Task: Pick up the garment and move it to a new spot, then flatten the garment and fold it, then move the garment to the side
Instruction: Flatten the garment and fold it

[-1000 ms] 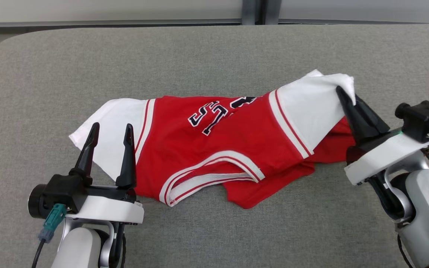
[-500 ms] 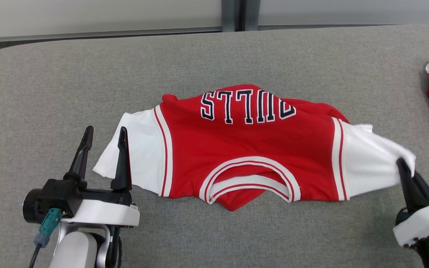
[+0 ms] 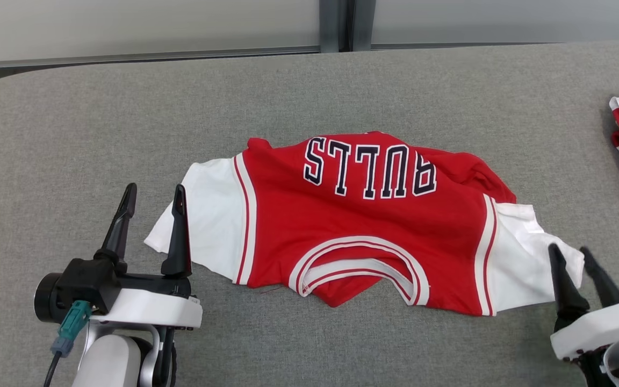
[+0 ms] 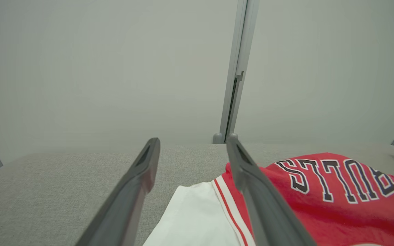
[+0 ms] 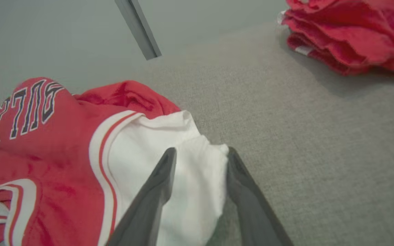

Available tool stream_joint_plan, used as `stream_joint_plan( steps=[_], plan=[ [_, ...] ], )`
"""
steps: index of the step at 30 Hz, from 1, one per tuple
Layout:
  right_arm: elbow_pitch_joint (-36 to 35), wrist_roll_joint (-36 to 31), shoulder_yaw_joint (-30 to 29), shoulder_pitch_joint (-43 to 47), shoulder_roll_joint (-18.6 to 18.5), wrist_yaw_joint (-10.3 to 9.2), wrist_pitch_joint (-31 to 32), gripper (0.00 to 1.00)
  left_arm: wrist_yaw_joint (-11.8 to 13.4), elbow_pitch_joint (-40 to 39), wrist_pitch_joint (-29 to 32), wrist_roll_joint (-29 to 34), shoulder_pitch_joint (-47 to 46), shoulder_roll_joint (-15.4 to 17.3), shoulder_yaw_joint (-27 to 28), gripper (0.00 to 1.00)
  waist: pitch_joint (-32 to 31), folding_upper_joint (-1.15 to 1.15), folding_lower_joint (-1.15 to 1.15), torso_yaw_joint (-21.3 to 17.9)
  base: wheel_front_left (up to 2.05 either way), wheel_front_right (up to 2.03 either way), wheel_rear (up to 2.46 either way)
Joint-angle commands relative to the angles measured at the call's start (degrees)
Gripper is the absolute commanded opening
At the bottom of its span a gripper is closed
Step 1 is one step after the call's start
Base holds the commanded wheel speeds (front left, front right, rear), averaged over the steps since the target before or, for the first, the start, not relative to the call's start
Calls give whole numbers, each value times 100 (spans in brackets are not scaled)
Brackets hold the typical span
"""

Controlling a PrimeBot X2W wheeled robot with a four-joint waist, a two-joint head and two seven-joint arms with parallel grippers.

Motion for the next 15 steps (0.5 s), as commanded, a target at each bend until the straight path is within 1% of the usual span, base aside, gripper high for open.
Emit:
stream_joint_plan(
  steps=[1, 4, 7, 10, 15],
  plan=[
    [-74, -84, -29, -80, -37, 0, -133, 100, -11, 12, -25, 41, -4, 19, 11, 100, -31, 0, 0, -2, 0, 0, 0],
    [-369, -374, -116, -173, 7, 0, -489, 100, 0, 26, -25, 38, 71, 25, 26, 100, -122, 0, 0, -18, 0, 0, 0],
    [-798, -740, -109, -213, 40, 0, -633, 100, 7, 42, -25, 39, 138, 37, 38, 100, -223, 0, 0, -32, 0, 0, 0],
    [-1255, -1101, -52, -166, 81, 0, -626, 100, 11, 47, -25, 40, 199, 57, 46, 100, -320, 0, 0, -34, 0, 0, 0],
    [-1916, -1567, 203, 125, 136, 0, -346, 100, 38, 40, -25, 73, 386, 119, 31, 100, -535, 0, 0, -30, 0, 0, 0]
  ],
)
